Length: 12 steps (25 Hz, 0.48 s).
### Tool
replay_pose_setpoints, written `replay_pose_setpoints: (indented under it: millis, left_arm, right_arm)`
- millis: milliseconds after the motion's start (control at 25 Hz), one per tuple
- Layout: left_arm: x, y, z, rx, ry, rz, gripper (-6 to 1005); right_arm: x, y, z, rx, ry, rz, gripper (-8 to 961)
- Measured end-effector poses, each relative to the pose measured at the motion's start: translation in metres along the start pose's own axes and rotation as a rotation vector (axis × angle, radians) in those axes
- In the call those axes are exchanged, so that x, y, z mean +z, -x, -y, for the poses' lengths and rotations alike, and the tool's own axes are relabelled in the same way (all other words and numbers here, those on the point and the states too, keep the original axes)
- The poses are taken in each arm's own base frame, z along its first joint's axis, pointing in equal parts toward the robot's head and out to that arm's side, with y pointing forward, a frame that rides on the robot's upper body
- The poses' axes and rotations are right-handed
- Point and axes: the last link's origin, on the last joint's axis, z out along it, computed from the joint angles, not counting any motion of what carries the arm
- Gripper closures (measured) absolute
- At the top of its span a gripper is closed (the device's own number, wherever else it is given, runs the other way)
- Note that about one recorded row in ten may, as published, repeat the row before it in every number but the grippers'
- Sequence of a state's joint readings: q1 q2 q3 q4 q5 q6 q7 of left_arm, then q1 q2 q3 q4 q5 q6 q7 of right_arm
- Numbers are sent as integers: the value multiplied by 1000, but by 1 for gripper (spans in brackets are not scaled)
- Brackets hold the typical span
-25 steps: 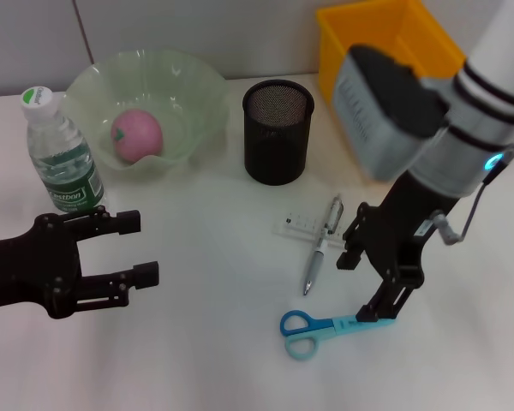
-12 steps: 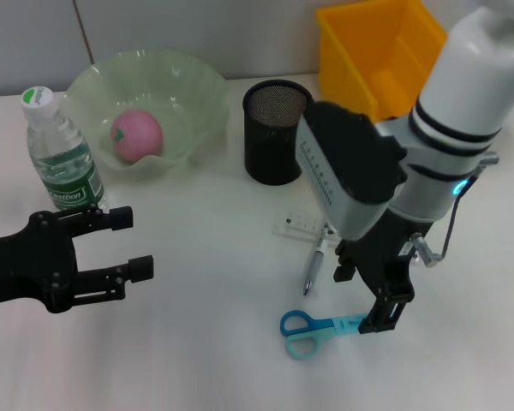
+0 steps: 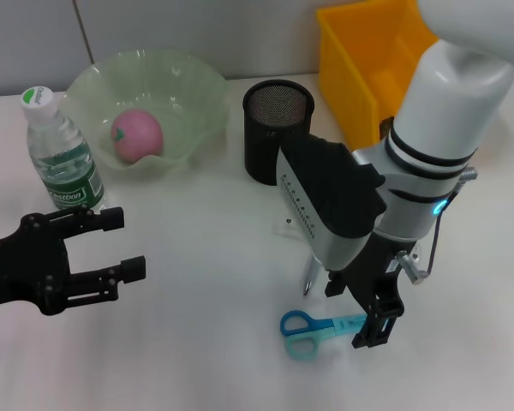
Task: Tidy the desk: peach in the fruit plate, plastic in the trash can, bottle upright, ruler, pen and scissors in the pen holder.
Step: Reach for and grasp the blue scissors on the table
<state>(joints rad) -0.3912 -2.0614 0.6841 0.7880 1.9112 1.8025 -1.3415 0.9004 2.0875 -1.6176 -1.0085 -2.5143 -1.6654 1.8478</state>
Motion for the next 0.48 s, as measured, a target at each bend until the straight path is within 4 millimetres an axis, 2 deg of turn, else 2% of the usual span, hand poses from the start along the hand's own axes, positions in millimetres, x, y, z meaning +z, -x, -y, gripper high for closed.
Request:
replay_pose_setpoints:
  millis: [480]
  left_arm:
    - [-1, 5, -1, 2, -9, 4, 199]
  right_arm:
    - [7, 4, 2, 1, -5, 9, 325]
